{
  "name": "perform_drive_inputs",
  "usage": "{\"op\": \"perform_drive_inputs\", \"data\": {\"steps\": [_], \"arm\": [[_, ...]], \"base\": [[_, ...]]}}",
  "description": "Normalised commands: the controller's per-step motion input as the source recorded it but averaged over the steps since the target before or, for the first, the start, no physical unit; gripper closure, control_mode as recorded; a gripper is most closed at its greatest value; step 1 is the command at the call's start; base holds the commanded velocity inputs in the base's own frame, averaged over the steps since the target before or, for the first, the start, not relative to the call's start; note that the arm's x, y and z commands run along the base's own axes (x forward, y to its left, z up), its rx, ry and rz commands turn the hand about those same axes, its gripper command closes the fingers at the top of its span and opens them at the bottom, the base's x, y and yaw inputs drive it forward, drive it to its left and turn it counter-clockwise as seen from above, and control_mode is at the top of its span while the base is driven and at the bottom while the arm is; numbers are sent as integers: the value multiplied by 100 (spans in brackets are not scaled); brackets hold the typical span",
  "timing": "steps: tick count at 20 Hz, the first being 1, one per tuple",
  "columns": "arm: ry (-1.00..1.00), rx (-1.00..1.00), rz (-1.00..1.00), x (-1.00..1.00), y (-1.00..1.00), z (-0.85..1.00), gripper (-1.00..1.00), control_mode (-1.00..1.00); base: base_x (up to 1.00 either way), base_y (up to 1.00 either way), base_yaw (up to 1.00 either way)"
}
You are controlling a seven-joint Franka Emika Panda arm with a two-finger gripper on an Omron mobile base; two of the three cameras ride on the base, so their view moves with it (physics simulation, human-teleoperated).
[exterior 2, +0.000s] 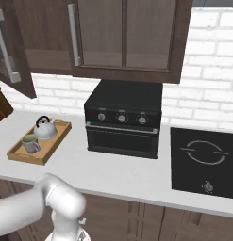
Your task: Pick the kettle from the counter and place it on the tray. Then pick the mug from the cabinet and place it on the tray. Then close the cabinet doors.
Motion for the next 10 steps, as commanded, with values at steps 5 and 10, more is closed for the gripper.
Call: {"op": "perform_drive_inputs", "data": {"steps": [5, 10], "arm": [[-7, 16, 36, 57, -55, 0, -100, -100], [-2, 14, 32, 71, -46, 0, -100, -100]], "base": [[0, 0, 0], [0, 0, 0]]}}
